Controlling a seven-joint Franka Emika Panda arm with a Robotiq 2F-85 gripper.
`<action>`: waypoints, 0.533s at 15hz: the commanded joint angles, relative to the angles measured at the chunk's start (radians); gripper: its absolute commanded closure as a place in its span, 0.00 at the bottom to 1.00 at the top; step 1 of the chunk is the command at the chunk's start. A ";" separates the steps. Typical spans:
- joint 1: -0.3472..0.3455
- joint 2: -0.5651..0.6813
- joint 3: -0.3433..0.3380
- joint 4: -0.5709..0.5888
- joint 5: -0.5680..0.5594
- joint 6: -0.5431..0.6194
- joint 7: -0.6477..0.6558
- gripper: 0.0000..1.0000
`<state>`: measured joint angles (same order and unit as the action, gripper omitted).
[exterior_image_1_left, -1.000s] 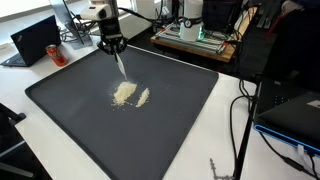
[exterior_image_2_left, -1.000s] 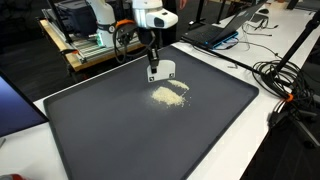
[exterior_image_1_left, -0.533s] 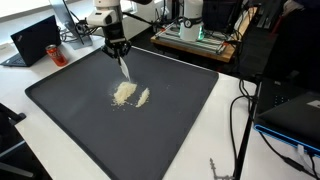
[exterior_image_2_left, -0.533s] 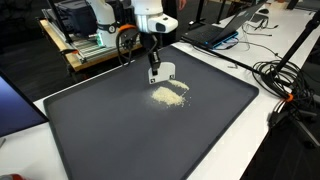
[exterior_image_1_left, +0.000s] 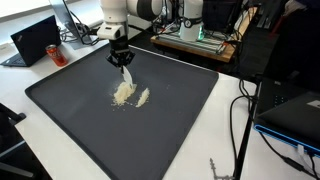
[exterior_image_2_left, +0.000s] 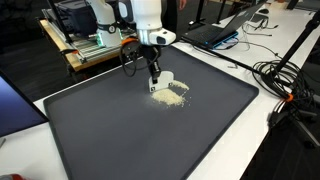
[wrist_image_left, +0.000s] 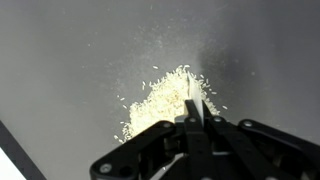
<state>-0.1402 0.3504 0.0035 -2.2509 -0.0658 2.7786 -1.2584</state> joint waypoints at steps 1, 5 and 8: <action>0.019 0.026 -0.025 -0.014 -0.100 0.044 0.045 0.99; 0.031 0.044 -0.028 -0.015 -0.167 0.064 0.079 0.99; 0.042 0.047 -0.035 -0.012 -0.208 0.068 0.103 0.99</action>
<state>-0.1222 0.3907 -0.0086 -2.2531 -0.2142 2.8196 -1.1997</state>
